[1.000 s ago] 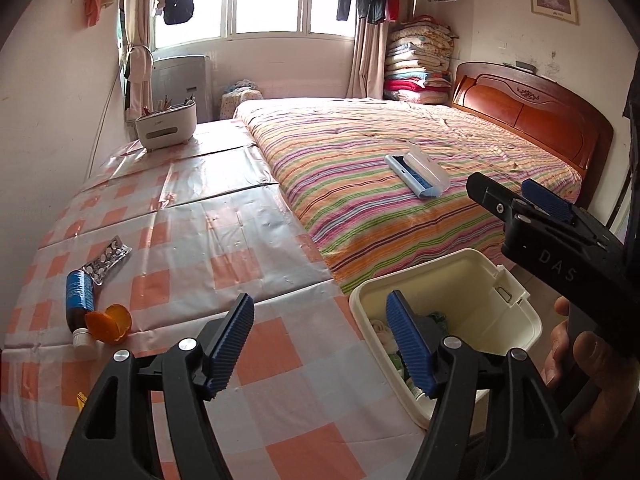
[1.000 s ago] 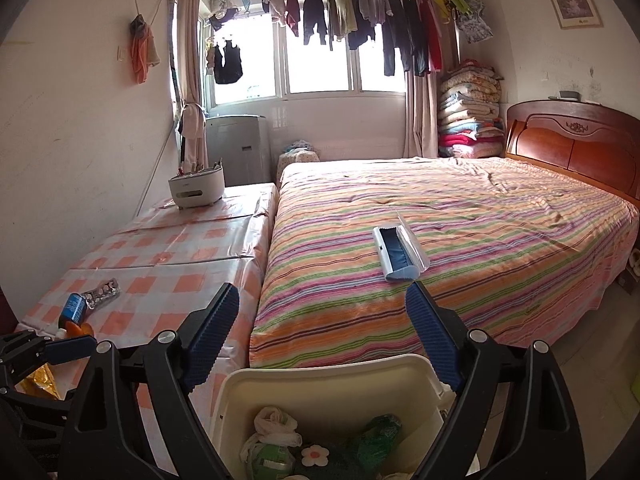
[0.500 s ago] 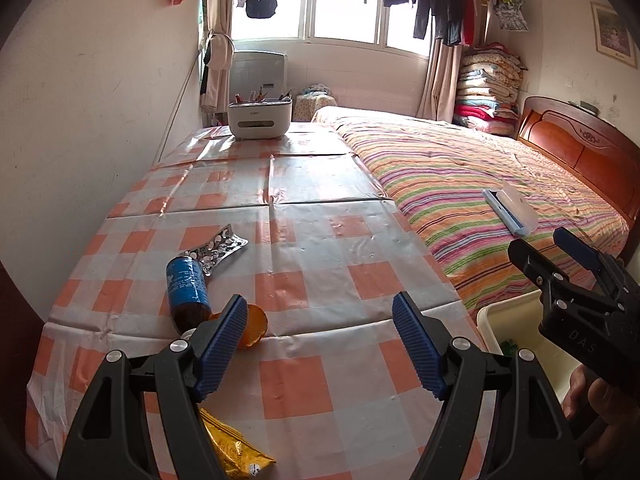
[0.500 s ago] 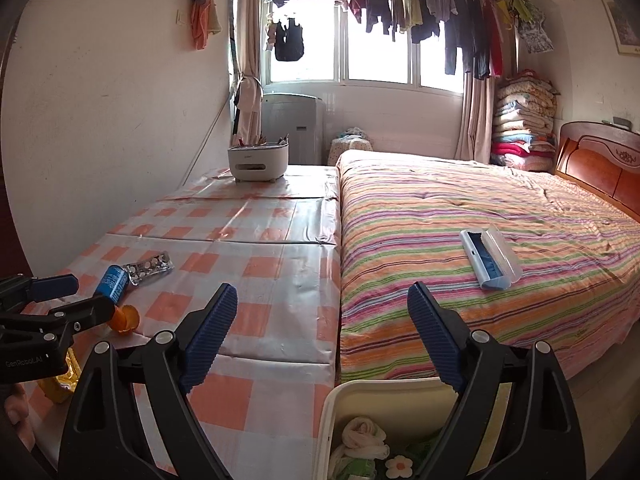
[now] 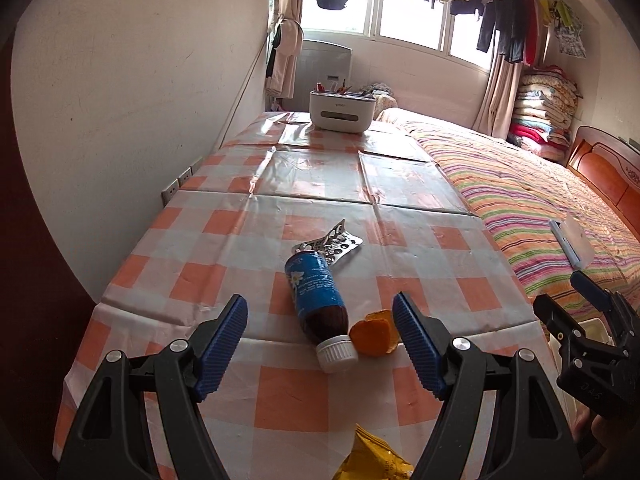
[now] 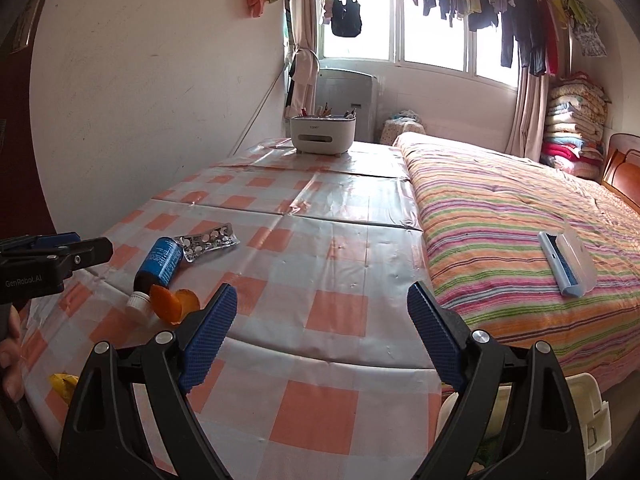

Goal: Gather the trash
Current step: 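Move both grippers back toward the blue-labelled bottle and orange peel, then grasp the blue-labelled brown bottle with the left gripper while the right gripper grasps the orange peel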

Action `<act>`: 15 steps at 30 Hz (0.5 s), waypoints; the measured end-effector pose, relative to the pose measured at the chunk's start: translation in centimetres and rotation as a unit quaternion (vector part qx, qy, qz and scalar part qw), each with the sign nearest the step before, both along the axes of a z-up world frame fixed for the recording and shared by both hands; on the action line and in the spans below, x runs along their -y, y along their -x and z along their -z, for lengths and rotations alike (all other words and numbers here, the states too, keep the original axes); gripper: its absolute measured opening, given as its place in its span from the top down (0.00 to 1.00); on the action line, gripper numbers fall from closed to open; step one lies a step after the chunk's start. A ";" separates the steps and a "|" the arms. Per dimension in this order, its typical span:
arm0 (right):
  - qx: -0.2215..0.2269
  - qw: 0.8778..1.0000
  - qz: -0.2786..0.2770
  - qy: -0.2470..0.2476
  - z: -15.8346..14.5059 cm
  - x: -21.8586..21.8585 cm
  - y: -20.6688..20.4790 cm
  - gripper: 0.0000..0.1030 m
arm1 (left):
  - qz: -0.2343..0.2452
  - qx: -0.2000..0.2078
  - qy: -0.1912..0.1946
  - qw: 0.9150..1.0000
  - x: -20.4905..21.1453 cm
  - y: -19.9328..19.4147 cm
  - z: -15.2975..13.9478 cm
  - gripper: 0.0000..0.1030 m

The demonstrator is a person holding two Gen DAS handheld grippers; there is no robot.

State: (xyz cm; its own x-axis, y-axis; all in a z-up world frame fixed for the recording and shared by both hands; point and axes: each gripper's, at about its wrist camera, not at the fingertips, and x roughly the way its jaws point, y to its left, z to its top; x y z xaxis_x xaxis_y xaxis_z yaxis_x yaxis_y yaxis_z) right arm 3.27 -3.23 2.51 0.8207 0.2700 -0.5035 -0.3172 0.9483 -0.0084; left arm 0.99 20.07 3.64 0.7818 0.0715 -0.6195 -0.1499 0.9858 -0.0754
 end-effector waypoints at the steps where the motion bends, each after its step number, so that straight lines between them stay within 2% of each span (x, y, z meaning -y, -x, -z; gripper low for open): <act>1: -0.006 1.000 -0.007 -0.003 0.2 -0.4 -0.1 0.17 | -0.011 -0.001 0.004 1.000 -1.1 -0.1 0.1 0.29; 6: -0.034 0.998 -0.046 -0.017 0.9 -2.2 -0.2 0.17 | -0.056 -0.010 0.036 0.998 -5.4 0.1 1.1 0.29; 15: -0.076 0.987 -0.143 0.002 2.3 -7.6 -0.9 0.17 | -0.049 -0.040 0.063 0.996 -6.2 -1.5 2.3 0.29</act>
State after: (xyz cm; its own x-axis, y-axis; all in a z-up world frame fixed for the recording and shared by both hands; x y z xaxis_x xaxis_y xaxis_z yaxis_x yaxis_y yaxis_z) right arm 4.19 4.42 0.19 0.6260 0.4770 -0.6169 -0.5699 0.8198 0.0556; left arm 2.48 26.25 1.33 0.7230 0.0628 -0.6880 -0.2560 0.9493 -0.1824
